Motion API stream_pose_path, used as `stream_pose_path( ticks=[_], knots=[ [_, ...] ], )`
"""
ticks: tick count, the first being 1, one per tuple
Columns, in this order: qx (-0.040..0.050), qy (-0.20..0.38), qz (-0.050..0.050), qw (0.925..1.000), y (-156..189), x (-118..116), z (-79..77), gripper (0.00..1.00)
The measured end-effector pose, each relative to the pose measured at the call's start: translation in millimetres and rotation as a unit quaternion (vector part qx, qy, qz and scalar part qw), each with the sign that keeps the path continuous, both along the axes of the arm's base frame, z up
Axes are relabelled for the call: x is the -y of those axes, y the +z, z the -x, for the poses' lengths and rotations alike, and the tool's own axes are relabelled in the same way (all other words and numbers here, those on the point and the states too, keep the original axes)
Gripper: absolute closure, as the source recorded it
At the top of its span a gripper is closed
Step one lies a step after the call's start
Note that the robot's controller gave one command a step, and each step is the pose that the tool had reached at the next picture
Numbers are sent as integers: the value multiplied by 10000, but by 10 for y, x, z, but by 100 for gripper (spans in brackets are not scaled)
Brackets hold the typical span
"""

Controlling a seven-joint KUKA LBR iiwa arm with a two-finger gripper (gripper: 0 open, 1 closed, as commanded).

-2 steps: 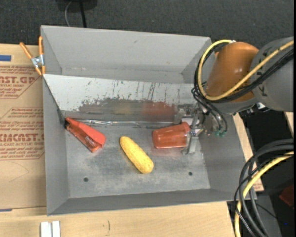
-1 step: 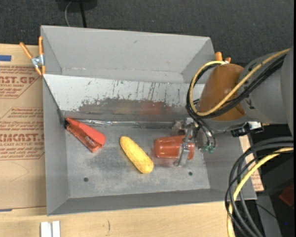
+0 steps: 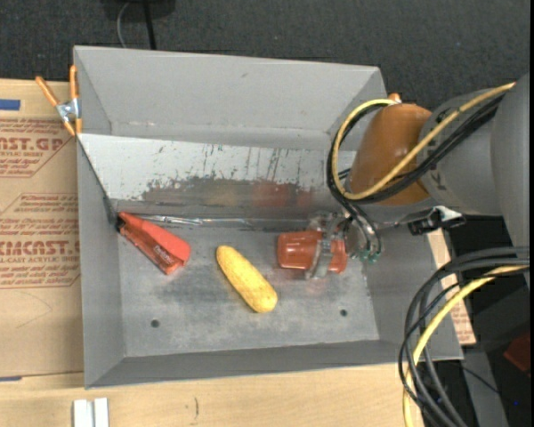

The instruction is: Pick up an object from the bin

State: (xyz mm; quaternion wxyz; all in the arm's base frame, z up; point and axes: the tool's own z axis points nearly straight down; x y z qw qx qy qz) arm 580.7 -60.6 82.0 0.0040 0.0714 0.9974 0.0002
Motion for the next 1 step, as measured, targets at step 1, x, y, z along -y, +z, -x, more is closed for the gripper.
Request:
stream_pose_path(
  ticks=[1],
  knots=[
    [-1, -2, 0, 10000, 0, 0, 0, 100]
  ],
)
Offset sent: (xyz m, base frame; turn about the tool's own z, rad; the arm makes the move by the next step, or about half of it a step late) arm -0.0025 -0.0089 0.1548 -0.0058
